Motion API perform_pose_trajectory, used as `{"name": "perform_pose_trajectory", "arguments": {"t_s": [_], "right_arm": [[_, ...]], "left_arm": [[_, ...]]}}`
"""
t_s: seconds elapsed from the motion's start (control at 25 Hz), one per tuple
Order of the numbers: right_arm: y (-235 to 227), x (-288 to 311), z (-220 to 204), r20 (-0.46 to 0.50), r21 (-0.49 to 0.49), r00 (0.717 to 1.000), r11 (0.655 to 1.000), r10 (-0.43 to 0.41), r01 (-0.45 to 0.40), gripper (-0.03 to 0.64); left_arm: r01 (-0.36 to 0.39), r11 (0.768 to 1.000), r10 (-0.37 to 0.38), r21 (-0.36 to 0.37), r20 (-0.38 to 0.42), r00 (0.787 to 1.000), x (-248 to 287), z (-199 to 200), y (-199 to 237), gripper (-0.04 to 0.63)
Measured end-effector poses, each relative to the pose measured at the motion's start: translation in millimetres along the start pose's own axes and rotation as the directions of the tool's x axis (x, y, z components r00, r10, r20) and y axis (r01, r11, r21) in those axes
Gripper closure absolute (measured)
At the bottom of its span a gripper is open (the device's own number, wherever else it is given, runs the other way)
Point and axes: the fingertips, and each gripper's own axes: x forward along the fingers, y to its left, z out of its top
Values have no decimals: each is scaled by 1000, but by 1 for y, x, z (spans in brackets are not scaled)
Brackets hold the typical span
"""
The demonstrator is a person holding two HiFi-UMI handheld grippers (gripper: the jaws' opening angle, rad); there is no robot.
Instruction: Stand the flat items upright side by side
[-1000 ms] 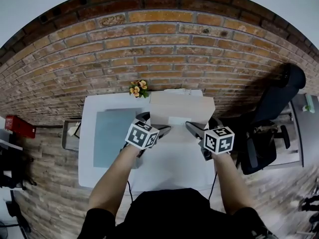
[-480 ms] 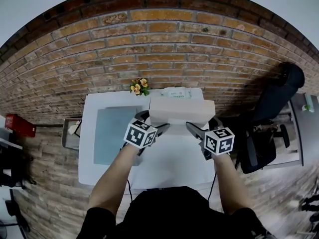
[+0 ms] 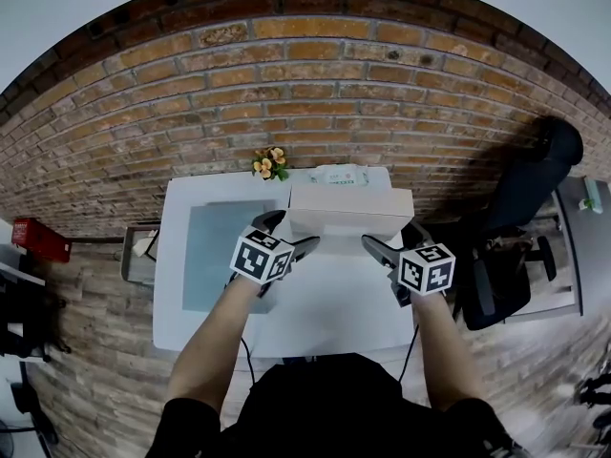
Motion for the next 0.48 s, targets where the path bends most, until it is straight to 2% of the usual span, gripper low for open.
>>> {"name": "perform_pose_trajectory", "arguments": {"t_s": [0.2,0.36,0.48], "right_arm": [[-5,-22,1,22,19,998,998,-66,65,123],[-5,-47,-3,42,83,991,989,-129,125,121],[1,-59,-7,58,96,988,986,-143,137,118]], "left_arm": [[-13,1000,13,3,43,999,-22,1,-5,152],[-35,999,36,-17,92,995,-45,-2,-10,152],[-59,998,61,-17,116,991,-64,-7,-14,152]]}}
